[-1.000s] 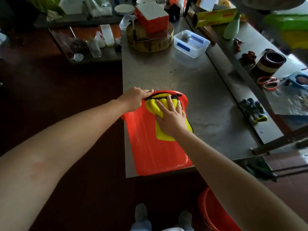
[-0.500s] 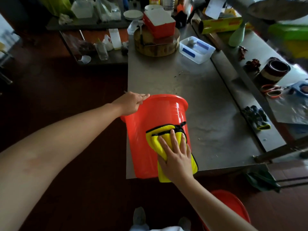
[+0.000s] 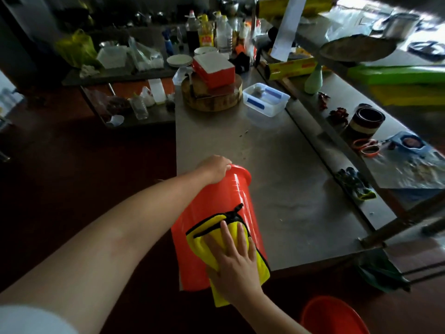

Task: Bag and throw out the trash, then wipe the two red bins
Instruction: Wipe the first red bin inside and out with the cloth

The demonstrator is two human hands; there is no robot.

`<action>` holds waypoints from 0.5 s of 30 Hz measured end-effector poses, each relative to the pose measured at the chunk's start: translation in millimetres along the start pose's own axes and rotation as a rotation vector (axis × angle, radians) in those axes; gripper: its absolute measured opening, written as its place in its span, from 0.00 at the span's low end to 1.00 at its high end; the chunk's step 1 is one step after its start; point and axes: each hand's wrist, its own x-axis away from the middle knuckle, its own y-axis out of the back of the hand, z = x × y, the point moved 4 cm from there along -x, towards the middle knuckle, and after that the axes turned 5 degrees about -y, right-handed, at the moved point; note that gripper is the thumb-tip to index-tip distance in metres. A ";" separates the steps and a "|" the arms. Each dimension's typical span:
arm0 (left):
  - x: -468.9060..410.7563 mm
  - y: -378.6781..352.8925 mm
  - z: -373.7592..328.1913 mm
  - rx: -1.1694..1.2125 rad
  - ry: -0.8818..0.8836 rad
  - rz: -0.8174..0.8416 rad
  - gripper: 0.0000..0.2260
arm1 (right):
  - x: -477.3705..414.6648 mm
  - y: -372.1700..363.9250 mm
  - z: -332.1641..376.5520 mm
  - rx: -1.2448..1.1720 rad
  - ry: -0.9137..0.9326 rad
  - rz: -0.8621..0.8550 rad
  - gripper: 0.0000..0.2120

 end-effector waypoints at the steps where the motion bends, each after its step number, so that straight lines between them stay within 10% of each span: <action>1: -1.6 0.3 1.0 0.022 -0.007 -0.014 0.15 | -1.3 0.9 -3.9 -0.007 -0.011 -0.008 0.37; 15: 49.7 -3.6 22.4 0.564 -0.051 0.038 0.09 | -58.8 35.3 -39.2 0.084 -0.079 -0.018 0.36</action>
